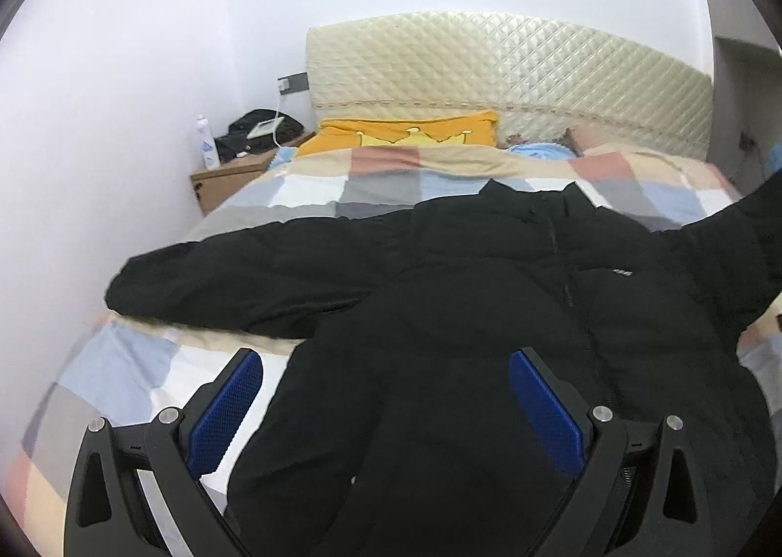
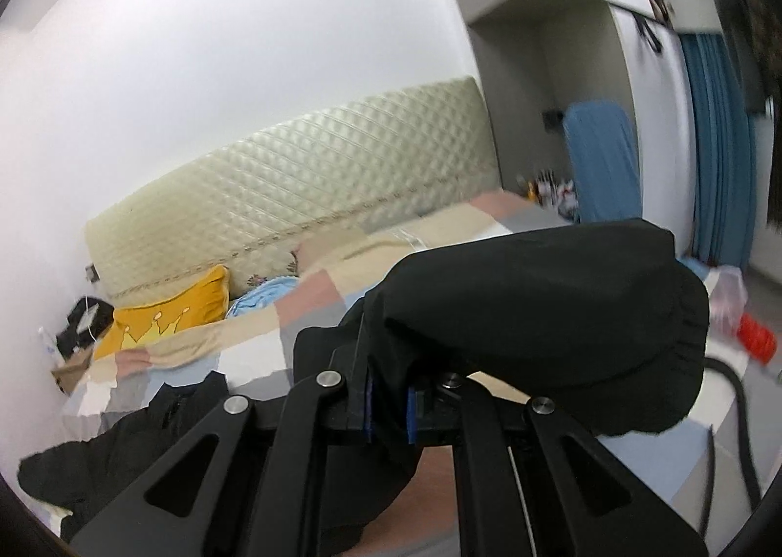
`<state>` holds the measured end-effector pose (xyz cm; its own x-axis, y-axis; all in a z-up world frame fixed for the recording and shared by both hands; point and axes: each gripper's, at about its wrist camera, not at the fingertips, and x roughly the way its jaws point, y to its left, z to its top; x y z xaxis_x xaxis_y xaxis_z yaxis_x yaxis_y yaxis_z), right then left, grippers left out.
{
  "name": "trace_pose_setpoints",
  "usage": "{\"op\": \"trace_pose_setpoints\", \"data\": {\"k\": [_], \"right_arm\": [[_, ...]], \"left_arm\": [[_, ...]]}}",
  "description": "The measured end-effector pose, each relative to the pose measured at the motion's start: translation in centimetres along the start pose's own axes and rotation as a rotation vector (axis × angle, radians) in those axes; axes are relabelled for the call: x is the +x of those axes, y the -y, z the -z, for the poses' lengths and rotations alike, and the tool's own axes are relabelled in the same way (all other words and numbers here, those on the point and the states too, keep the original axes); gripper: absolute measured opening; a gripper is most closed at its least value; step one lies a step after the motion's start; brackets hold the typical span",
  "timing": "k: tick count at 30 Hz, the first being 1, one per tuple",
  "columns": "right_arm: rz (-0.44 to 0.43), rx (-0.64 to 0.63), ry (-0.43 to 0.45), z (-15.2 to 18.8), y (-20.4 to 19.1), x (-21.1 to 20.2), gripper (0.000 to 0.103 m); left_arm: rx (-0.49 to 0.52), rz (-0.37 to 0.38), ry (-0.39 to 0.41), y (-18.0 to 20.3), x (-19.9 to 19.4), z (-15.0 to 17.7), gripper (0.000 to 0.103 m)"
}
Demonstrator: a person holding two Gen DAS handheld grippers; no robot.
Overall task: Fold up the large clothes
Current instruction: 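Lift the sleeve and fold it across the jacket body with the right gripper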
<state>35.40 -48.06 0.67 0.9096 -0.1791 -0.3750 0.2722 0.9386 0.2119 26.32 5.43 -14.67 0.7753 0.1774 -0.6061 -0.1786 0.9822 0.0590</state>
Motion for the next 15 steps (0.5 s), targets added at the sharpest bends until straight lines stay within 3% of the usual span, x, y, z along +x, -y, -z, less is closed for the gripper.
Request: {"op": "trace_pose_setpoints", "data": {"k": [3,5,8,15], "right_arm": [[-0.006,-0.094,0.028,-0.5,-4.9,-1.4,0.010],[-0.013,-0.157,0.039,-0.7,-8.2,-1.8,0.011],[-0.057,-0.235,0.043,-0.1,-13.3,-2.4,0.015],[-0.181,-0.392,0.026,5.3,-23.1,-3.1,0.015]], "left_arm": [[0.008,0.003,0.027,-0.5,-0.8,0.2,0.102],[0.017,-0.033,0.042,-1.0,-1.1,0.1,0.102],[-0.037,-0.051,0.048,-2.9,-0.8,-0.2,0.102],[-0.117,-0.079,0.061,-5.9,-0.6,-0.3,0.102]]}}
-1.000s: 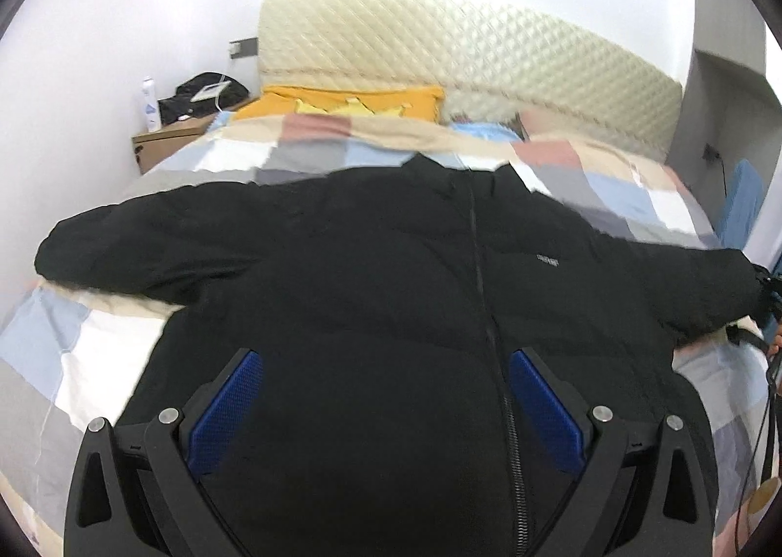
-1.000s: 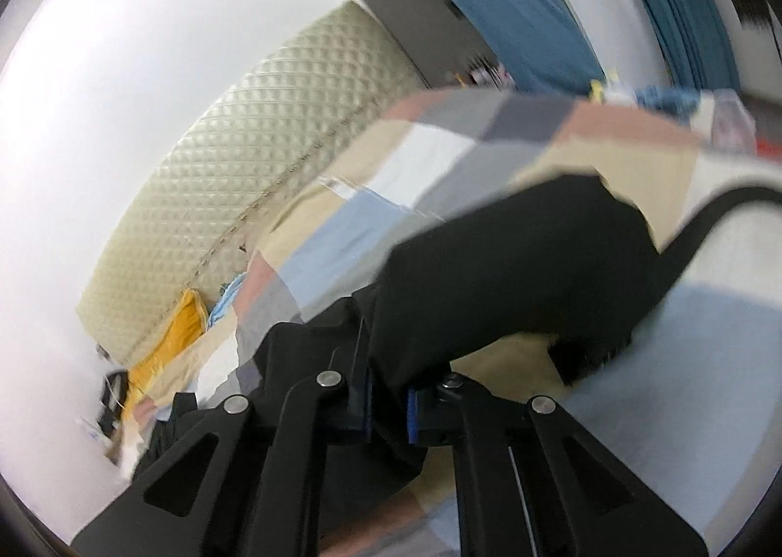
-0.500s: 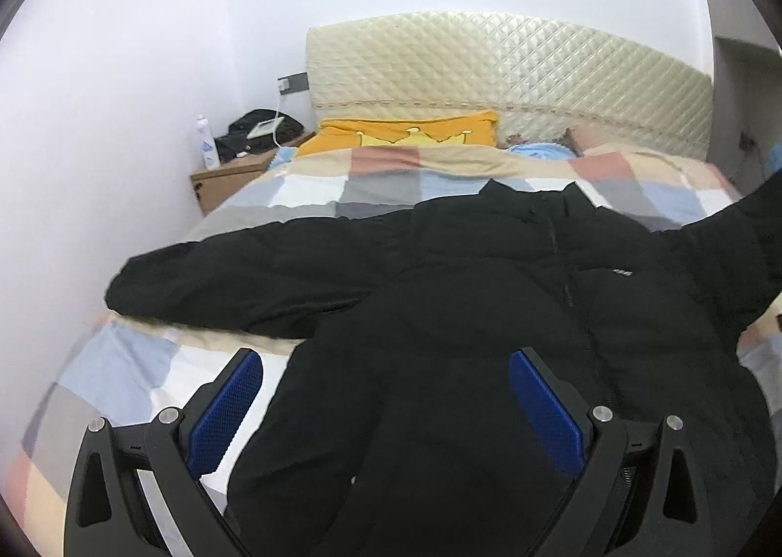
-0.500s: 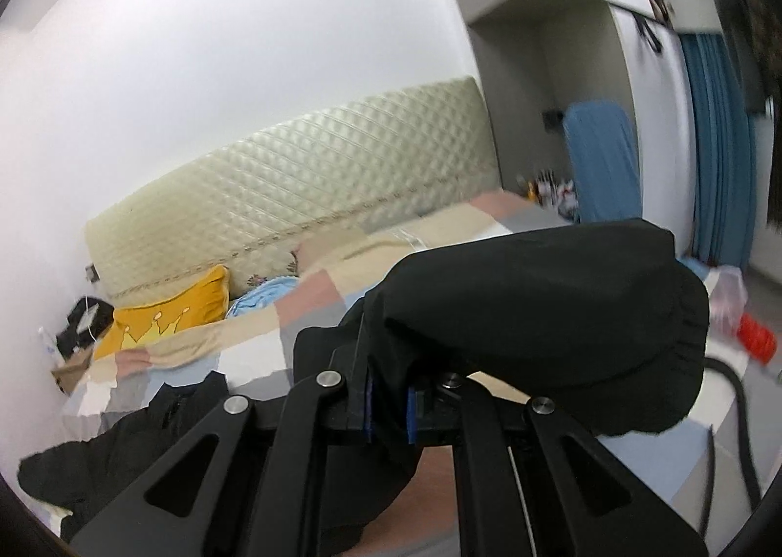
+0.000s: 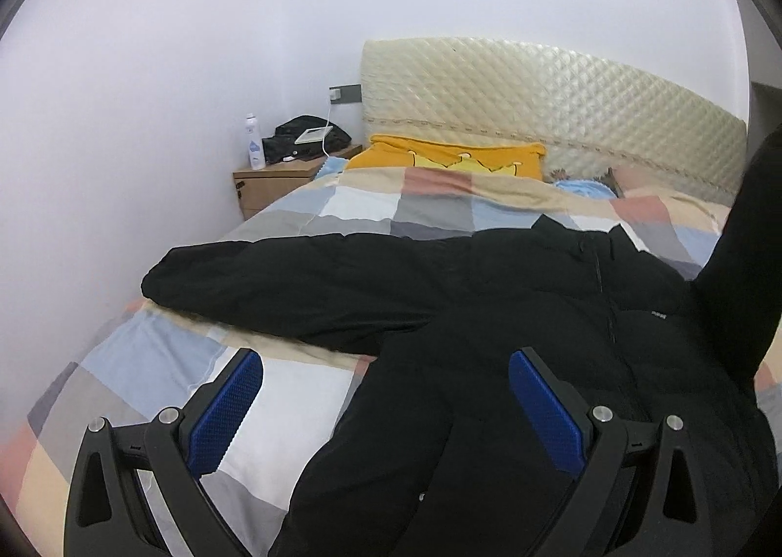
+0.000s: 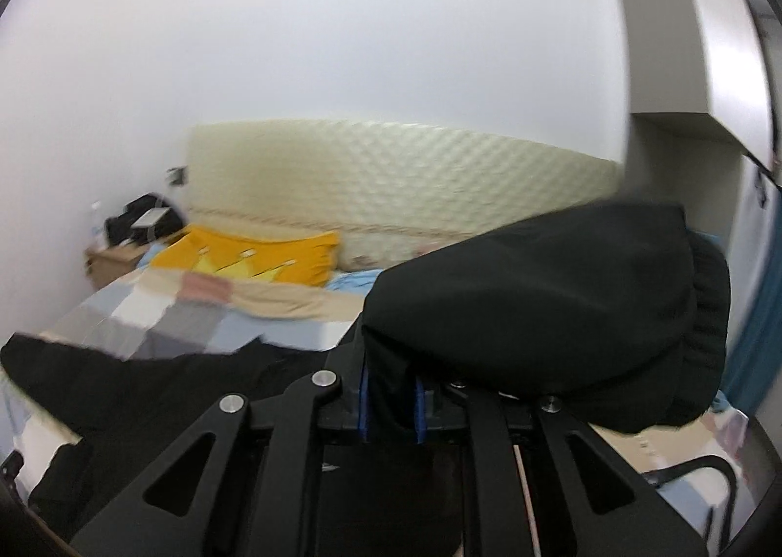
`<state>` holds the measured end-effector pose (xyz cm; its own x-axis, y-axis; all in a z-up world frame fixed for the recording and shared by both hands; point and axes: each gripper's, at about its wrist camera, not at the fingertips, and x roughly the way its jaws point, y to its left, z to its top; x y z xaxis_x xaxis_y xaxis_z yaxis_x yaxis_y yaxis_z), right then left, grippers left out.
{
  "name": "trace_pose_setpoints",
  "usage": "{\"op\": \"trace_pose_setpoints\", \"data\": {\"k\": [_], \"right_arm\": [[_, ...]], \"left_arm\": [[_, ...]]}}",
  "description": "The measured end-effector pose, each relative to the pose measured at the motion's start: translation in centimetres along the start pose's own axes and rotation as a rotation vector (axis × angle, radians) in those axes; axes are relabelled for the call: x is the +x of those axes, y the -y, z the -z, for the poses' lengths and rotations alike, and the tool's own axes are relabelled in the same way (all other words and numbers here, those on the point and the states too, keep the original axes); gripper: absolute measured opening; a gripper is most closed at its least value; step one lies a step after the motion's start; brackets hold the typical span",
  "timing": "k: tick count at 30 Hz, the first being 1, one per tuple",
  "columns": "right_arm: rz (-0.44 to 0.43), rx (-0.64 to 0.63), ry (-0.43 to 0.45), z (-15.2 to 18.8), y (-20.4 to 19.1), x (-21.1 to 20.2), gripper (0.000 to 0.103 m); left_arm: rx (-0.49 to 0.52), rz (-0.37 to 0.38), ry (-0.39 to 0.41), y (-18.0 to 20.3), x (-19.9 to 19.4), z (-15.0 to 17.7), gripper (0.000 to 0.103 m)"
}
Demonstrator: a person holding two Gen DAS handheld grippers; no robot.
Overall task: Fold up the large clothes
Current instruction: 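Lift the sleeve and fold it across the jacket body with the right gripper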
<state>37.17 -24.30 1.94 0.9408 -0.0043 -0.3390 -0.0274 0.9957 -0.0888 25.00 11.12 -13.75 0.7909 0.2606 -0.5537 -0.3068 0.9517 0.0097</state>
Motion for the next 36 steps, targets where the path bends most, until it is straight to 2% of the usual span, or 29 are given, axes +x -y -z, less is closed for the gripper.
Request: {"op": "trace_pose_setpoints", "data": {"k": [5,11,16,19,21,24,25,26,27,29,31,34,36], "right_arm": [[-0.132,-0.066,-0.067,4.4,-8.1,1.8,0.015],[-0.251,-0.244,-0.189,10.7,-16.8,4.0,0.015],[-0.289,-0.351,-0.253,14.9,-20.3,5.2,0.015],[-0.308,-0.377,-0.292,17.4,-20.7,5.7,0.016],[-0.323,-0.387,-0.319,18.4,-20.7,6.0,0.020],[-0.364,-0.406,-0.346,19.3,-20.6,6.0,0.039],[-0.388,-0.409,-0.355,19.5,-20.5,5.8,0.056],[-0.414,-0.407,-0.358,19.5,-20.7,5.6,0.080],[-0.458,-0.410,-0.346,19.5,-20.6,4.9,0.087],[-0.497,-0.441,-0.313,19.4,-20.6,3.4,0.088],[-0.526,-0.420,-0.322,19.3,-19.7,2.5,0.088],[-0.537,-0.317,-0.326,18.7,-16.8,1.0,0.088],[-0.516,-0.203,-0.346,18.4,-14.1,0.9,0.088]], "left_arm": [[-0.034,0.022,0.005,-1.0,-0.2,0.1,0.102],[-0.116,0.050,-0.021,-2.9,-0.1,0.5,0.102],[-0.171,0.053,-0.035,-4.2,0.8,0.6,0.102],[-0.184,0.054,-0.056,-4.5,1.7,0.8,0.102],[-0.185,0.057,-0.072,-4.5,2.2,1.0,0.102],[-0.185,0.064,-0.069,-4.5,2.5,1.1,0.102],[-0.184,0.064,-0.066,-4.5,2.5,1.1,0.102],[-0.181,0.067,-0.066,-4.4,2.6,1.1,0.102],[-0.180,0.074,-0.067,-4.4,2.7,1.1,0.102],[-0.180,0.091,-0.073,-4.1,2.8,1.1,0.102],[-0.174,0.100,-0.076,-3.8,2.9,1.0,0.102],[-0.162,0.125,-0.083,-3.3,3.1,0.9,0.102],[-0.137,0.160,-0.091,-2.8,3.2,0.8,0.102]]}}
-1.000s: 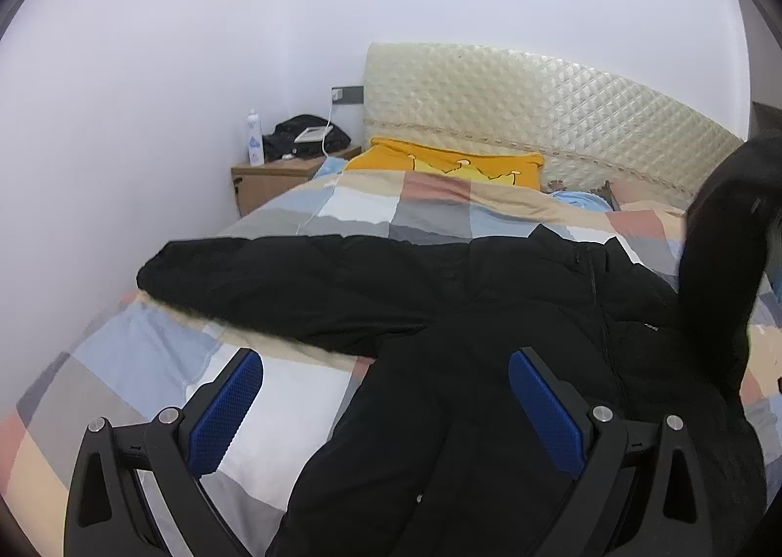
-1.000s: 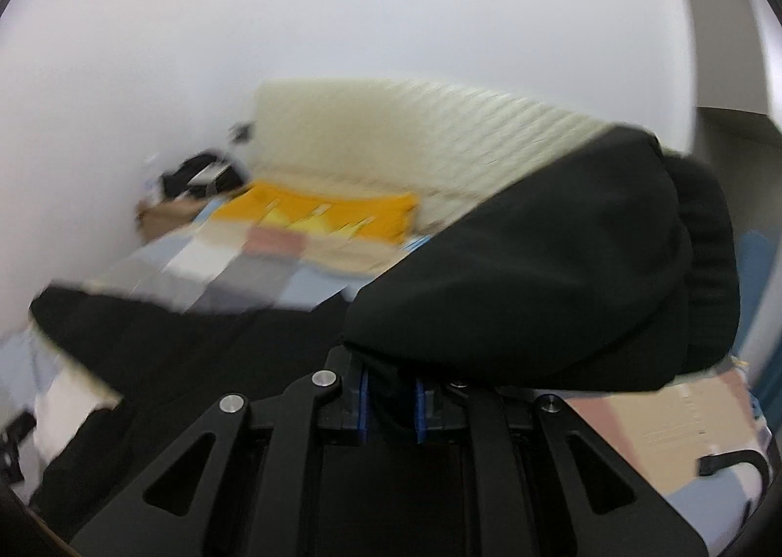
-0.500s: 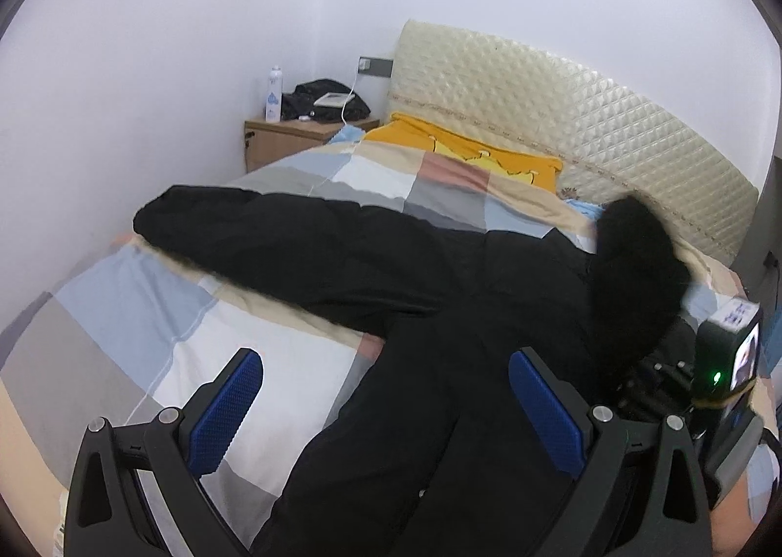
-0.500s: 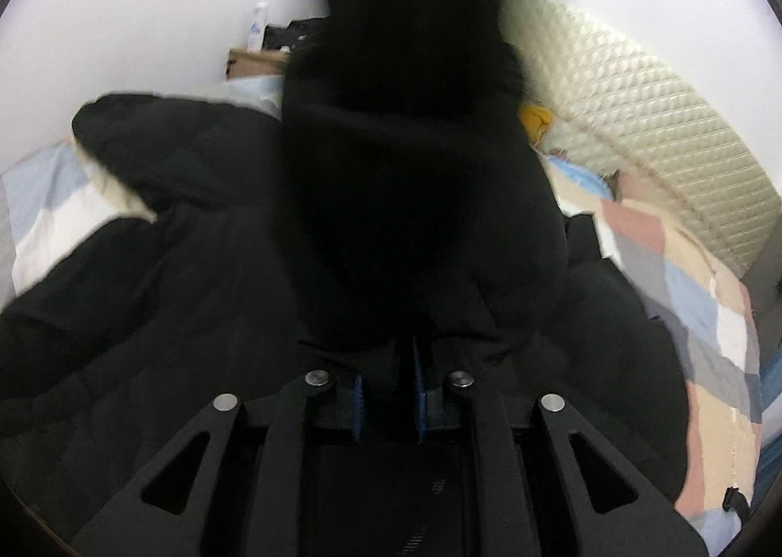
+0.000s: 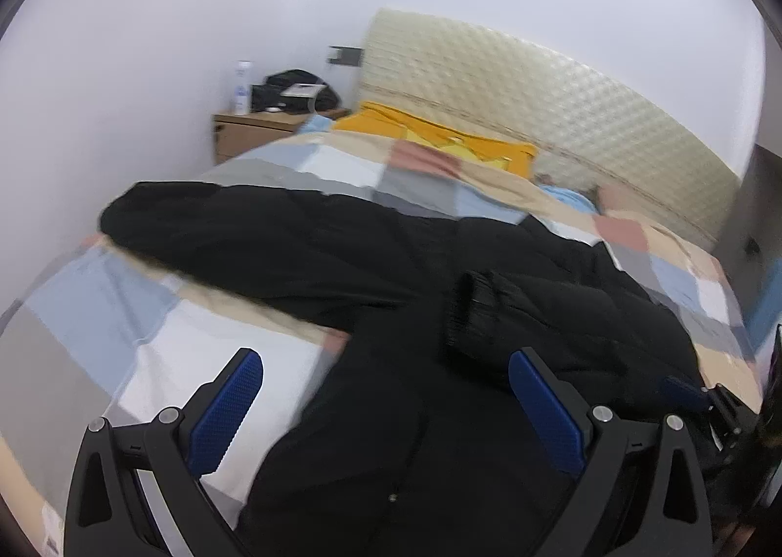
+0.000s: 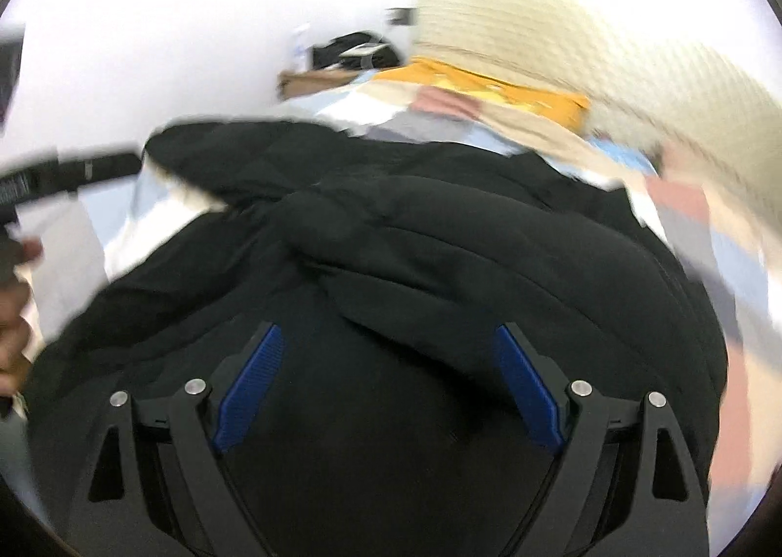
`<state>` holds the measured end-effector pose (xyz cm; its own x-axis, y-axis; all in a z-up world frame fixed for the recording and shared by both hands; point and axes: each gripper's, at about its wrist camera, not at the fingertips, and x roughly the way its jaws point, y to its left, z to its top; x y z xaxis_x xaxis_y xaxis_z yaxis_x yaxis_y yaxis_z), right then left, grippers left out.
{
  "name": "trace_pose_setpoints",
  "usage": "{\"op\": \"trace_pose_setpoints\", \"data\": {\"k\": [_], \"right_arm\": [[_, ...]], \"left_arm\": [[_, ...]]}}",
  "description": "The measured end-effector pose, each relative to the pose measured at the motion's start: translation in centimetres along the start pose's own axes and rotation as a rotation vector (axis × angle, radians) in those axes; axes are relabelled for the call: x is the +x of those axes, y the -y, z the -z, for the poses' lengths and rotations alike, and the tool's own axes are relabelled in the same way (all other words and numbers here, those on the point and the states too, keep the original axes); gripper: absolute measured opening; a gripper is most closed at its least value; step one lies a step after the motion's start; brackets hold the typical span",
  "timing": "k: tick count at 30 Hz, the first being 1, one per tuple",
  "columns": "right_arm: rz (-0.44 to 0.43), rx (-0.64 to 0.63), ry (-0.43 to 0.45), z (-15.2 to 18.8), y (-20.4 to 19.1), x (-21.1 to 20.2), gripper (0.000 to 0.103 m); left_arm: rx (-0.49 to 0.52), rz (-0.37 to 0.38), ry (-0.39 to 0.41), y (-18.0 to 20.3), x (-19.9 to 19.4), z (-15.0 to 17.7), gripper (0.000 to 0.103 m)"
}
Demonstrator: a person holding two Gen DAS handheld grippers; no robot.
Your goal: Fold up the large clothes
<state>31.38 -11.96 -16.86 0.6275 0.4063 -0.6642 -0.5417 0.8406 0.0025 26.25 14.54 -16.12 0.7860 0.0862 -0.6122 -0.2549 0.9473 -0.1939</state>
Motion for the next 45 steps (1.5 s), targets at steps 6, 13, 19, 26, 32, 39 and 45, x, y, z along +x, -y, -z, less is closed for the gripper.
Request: {"op": "trace_pose_setpoints", "data": {"k": [6,13,19,26,32,39,45], "right_arm": [[0.088,0.229,0.022,2.5,7.6,-3.5,0.088],[0.230,0.373,0.039,5.1,13.7,-4.8,0.088],[0.269,0.432,0.013,6.6,16.6,-2.9,0.088],[0.387,0.486,-0.092,8.4,20.6,-0.3,0.087],[0.433,0.516,-0.124,9.2,22.2,0.4,0.087],[0.459,0.588,-0.001,9.0,24.3,-2.4,0.087],[0.486,0.594,0.008,9.4,25.6,-2.5,0.087]], "left_arm": [[0.077,0.039,-0.028,1.6,0.4,0.1,0.101],[0.082,0.036,-0.030,2.3,0.7,0.3,0.101],[0.093,0.034,-0.027,3.9,1.0,0.9,0.101],[0.133,0.019,-0.022,5.9,1.3,2.2,0.101],[0.143,0.012,-0.047,6.6,2.1,2.7,0.101],[0.125,0.036,-0.035,6.5,1.9,2.6,0.101],[0.125,0.053,-0.016,6.4,1.3,2.5,0.101]]}}
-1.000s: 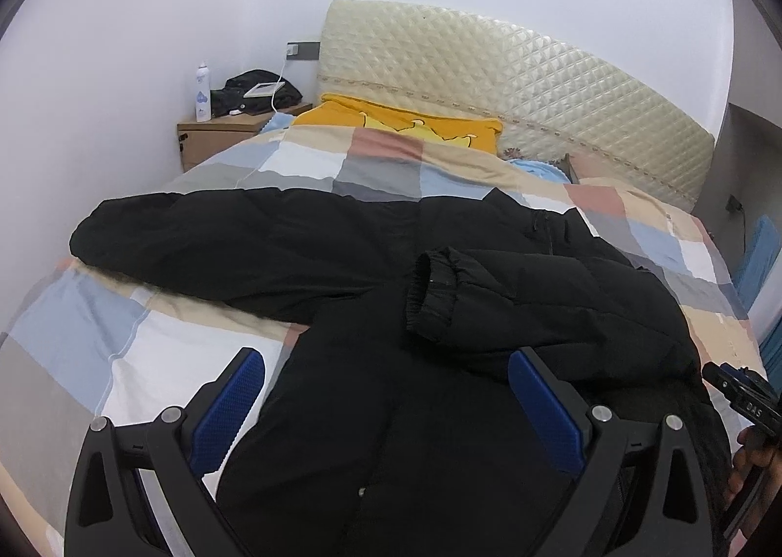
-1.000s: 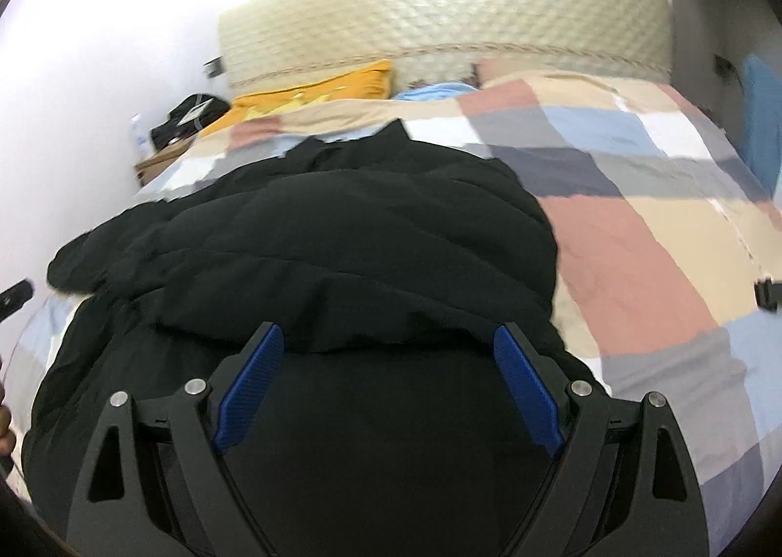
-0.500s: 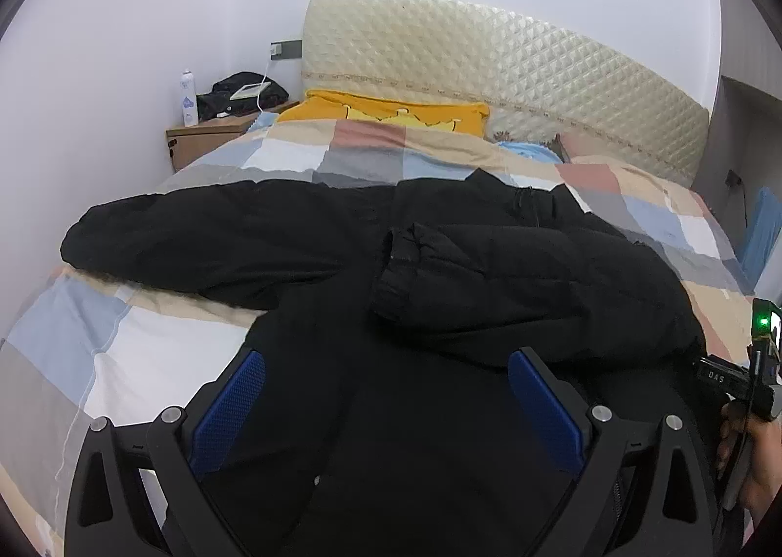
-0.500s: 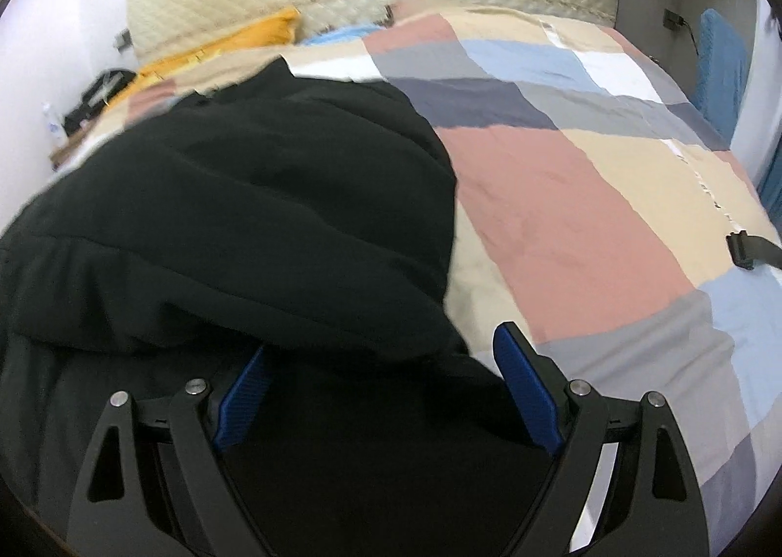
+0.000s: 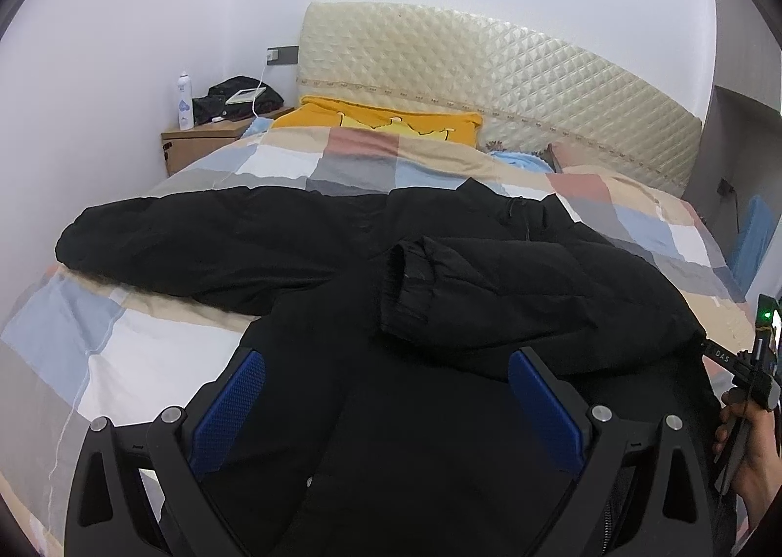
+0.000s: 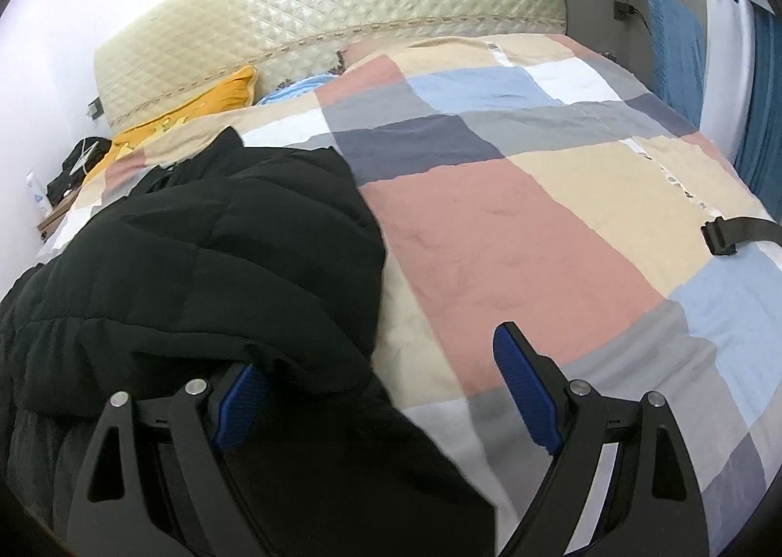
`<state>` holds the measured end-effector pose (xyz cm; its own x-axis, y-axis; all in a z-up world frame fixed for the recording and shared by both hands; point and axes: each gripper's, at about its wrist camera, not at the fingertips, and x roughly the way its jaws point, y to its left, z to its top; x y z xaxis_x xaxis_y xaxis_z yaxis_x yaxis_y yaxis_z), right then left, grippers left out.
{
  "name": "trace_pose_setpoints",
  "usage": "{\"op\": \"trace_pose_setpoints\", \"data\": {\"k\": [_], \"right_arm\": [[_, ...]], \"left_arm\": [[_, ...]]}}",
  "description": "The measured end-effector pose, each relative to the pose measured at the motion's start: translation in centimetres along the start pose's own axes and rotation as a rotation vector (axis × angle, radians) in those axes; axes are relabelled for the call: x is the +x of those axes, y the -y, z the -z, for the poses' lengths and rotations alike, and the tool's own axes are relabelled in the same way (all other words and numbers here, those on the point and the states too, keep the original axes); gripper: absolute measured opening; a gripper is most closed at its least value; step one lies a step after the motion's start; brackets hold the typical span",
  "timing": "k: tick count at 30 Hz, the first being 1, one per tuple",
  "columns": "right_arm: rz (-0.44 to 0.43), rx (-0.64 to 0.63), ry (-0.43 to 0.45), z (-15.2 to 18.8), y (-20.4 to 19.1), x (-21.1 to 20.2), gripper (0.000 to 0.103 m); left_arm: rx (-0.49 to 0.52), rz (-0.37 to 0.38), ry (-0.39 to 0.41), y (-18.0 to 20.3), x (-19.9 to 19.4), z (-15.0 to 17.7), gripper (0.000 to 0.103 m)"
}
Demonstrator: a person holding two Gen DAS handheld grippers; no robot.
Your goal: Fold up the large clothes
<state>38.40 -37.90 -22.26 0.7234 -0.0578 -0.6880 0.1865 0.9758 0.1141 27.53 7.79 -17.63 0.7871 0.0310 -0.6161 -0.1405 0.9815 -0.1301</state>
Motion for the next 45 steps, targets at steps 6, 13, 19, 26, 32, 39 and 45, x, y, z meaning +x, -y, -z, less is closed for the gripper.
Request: {"op": "trace_pose_setpoints", "data": {"k": [6,13,19,26,32,39,45], "right_arm": [[0.009,0.030,-0.021,0.2,1.2,0.3,0.087],[-0.023,-0.028,0.019,0.5,-0.4,-3.8,0.087],[-0.074,-0.089,0.071,0.8,-1.9,-9.0,0.088],[-0.154,-0.137,0.146,2.0,-3.6,-15.2,0.088],[-0.214,-0.138,0.168,4.0,-4.3,-19.1,0.088],[-0.248,-0.186,0.217,6.6,-5.1,-23.2,0.089],[-0.243,-0.191,0.223,9.2,-4.1,-26.1,0.089]], "left_arm": [[-0.005,0.021,0.005,0.0,-0.5,0.1,0.101],[0.012,0.018,0.023,0.5,-1.8,0.2,0.101],[-0.008,0.007,0.000,0.4,-3.1,0.5,0.101],[-0.005,0.040,0.032,1.3,-4.9,1.5,0.101],[0.020,0.060,0.081,2.2,-7.2,2.0,0.101],[0.054,0.119,0.063,2.1,-8.9,4.2,0.101],[0.082,0.104,0.061,2.6,-9.6,5.2,0.101]]}}
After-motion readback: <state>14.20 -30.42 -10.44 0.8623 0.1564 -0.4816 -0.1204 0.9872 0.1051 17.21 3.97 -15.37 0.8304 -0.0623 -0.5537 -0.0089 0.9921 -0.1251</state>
